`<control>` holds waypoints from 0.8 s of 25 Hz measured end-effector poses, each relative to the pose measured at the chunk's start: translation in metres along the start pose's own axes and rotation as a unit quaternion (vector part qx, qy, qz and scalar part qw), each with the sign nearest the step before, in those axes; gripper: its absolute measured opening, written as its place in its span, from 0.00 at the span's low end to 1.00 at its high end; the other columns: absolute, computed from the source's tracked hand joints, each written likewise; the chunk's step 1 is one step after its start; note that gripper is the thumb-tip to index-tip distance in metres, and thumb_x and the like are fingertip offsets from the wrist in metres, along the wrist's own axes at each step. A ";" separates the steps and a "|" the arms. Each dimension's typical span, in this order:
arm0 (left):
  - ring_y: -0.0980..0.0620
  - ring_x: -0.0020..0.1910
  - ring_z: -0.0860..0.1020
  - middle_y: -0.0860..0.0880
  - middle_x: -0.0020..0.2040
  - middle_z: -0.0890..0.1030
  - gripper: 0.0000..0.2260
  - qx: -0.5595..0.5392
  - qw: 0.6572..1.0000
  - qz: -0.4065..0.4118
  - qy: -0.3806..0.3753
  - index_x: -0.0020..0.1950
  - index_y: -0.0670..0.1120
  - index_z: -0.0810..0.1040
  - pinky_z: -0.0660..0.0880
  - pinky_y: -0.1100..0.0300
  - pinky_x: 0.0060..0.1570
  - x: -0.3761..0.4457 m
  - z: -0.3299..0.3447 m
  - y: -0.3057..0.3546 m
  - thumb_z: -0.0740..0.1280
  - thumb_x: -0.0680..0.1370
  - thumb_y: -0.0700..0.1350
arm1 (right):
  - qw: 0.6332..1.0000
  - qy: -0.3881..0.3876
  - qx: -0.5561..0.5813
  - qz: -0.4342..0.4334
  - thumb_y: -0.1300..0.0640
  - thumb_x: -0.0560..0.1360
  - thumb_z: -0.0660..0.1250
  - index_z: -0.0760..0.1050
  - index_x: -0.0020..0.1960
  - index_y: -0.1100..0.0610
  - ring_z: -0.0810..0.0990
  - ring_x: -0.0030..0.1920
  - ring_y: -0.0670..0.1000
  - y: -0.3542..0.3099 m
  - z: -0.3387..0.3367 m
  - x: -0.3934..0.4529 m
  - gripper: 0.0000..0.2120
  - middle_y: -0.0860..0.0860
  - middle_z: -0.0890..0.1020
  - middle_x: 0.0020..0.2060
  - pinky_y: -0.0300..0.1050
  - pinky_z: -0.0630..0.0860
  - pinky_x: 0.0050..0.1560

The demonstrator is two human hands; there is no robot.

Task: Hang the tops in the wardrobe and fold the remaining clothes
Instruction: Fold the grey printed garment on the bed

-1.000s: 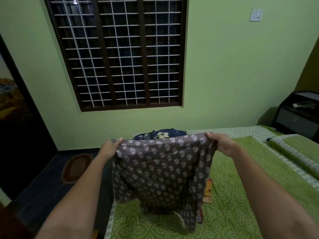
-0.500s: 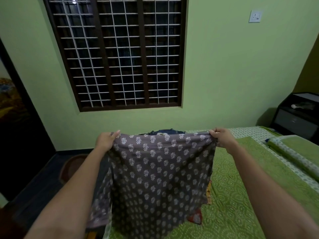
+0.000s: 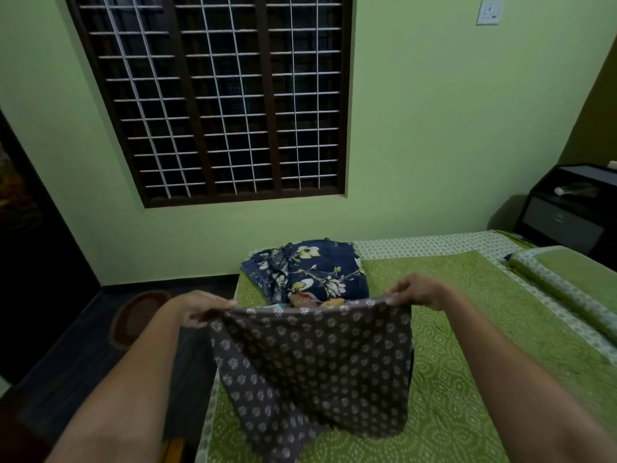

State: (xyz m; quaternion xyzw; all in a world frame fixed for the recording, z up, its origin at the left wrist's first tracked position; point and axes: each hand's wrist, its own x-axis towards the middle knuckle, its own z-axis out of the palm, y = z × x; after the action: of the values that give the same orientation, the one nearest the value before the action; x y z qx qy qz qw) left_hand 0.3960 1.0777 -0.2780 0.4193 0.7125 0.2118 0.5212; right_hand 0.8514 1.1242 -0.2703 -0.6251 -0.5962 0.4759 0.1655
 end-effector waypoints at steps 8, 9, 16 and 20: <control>0.49 0.46 0.75 0.46 0.43 0.80 0.07 0.134 0.929 0.240 0.249 0.48 0.41 0.82 0.71 0.57 0.46 -0.015 -0.024 0.067 0.72 0.74 0.43 | 0.930 0.314 -0.150 -0.122 0.50 0.66 0.77 0.77 0.33 0.58 0.70 0.31 0.48 -0.041 -0.040 -0.006 0.14 0.50 0.74 0.28 0.41 0.63 0.29; 0.49 0.47 0.75 0.45 0.44 0.80 0.07 0.056 0.918 0.275 0.280 0.48 0.40 0.82 0.71 0.55 0.47 -0.019 -0.032 0.082 0.72 0.74 0.42 | 0.924 0.344 -0.062 -0.156 0.51 0.66 0.78 0.77 0.34 0.58 0.71 0.32 0.49 -0.051 -0.054 -0.010 0.13 0.50 0.75 0.29 0.43 0.64 0.31; 0.48 0.51 0.78 0.46 0.48 0.82 0.10 -0.220 0.920 0.251 0.206 0.54 0.43 0.80 0.74 0.55 0.48 -0.028 -0.024 0.112 0.71 0.75 0.45 | 0.909 0.265 0.234 -0.220 0.57 0.72 0.71 0.79 0.48 0.66 0.77 0.47 0.52 -0.072 -0.073 -0.016 0.11 0.51 0.80 0.38 0.38 0.73 0.49; 0.54 0.44 0.80 0.52 0.43 0.83 0.04 -0.395 0.789 0.429 0.194 0.46 0.48 0.82 0.77 0.62 0.41 -0.090 -0.038 0.127 0.67 0.76 0.45 | 0.802 0.227 0.391 -0.390 0.47 0.60 0.75 0.82 0.39 0.55 0.80 0.40 0.45 -0.095 -0.090 -0.085 0.13 0.48 0.82 0.36 0.35 0.78 0.42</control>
State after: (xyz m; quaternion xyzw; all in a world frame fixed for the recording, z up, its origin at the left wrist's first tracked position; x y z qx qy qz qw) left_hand 0.4179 1.0803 -0.1192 0.3892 0.3995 0.7537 0.3475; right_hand 0.8809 1.1022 -0.1192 -0.3126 -0.4978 0.4084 0.6983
